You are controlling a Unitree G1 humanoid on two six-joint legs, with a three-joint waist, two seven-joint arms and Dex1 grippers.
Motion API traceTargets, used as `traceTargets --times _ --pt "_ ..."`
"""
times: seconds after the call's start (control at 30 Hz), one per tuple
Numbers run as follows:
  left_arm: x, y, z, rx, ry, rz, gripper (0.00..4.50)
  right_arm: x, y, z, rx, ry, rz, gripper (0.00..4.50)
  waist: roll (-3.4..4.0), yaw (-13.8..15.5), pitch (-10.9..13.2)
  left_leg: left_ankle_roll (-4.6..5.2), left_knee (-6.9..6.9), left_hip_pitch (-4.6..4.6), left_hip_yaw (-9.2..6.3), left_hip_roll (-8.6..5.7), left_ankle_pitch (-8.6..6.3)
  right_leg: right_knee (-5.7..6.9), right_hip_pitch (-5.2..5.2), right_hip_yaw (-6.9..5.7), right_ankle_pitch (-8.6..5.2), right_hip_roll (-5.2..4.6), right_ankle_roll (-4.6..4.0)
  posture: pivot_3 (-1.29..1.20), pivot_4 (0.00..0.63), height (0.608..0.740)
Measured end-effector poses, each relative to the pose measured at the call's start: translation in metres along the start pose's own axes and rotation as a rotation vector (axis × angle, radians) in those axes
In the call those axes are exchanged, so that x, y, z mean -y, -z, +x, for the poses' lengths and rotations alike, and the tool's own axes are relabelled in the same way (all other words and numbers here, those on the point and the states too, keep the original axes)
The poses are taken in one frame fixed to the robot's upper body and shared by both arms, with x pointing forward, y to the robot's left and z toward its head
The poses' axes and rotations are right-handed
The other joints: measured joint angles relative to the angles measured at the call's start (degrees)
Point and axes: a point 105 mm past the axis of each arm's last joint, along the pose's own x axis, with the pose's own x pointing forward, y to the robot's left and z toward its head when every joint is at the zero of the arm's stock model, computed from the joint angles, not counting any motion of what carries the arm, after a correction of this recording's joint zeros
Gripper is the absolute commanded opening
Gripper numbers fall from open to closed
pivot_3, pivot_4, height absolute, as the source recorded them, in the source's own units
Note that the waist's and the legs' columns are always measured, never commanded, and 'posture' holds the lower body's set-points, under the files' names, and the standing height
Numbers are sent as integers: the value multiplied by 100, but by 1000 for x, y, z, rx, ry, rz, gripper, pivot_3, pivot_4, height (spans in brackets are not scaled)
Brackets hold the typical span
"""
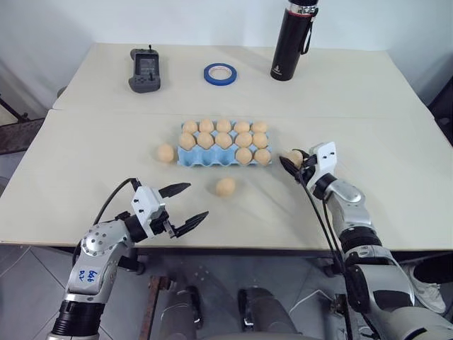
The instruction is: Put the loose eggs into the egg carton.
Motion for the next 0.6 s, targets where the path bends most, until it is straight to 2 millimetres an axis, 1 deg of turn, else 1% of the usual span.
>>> traceTargets --times 0.03,0.07,0.1,0.13,0.2,0.33,0.4,0.47,0.53,0.6 --pt "-3 0 -4 -5 -19 3 4500 -4 -7 2 20 -22 -7 2057 1 -6 0 0 -2 0 0 2 0 0 -2 1 0 0 0 0 150 740" --pt "-6 3 -11 -19 -48 1 4500 -14 -18 6 55 -65 -13 2057 2 -36 1 -1 -5 1 2 4 0 1 -4 3 0 2 -1 0 150 740" --pt "-9 5 -17 -35 -75 0 4500 -27 -30 12 90 -115 -20 2057 2 -72 1 -2 -9 1 1 6 0 4 -5 2 -1 3 -2 0 150 740" --pt "-11 6 -21 -43 -89 0 4500 -37 -39 16 112 -154 -26 2057 2 -83 1 -4 -13 1 0 7 1 5 -6 -1 -2 4 -3 0 150 740" --pt "-14 10 -30 -62 -124 -4 4500 -64 -56 27 155 -241 -25 2057 2 -99 1 -8 -16 2 -3 9 2 8 -8 -4 -4 5 -8 0 150 740" --pt "-17 16 -46 -92 -182 -17 4500 -112 -75 48 175 -372 -7 2057 2 -121 1 -11 -18 1 -3 6 1 7 -9 -6 -5 -2 -9 0 150 740" --pt "-19 16 -50 -98 -206 -16 4500 -129 -84 58 189 -408 -18 2057 2 -127 1 -13 -22 0 -2 4 0 5 -10 -7 -5 -5 -10 0 150 740" --pt "-21 16 -53 -100 -227 -14 4500 -139 -88 68 191 -413 -27 2057 1 -117 1 -13 -29 -1 -2 2 0 0 -11 -12 -6 -11 -12 0 150 740" --pt "-20 14 -54 -97 -234 -7 4500 -145 -84 76 175 -414 -29 2057 0 -118 0 -14 -38 -1 0 0 0 -10 -11 -13 -6 -14 -13 0 150 740" --pt "-20 11 -53 -89 -238 2 4500 -148 -74 78 147 -418 -26 2783 0 -114 0 -14 -51 -3 2 -4 0 -22 -11 -13 -6 -17 -13 0 150 740"
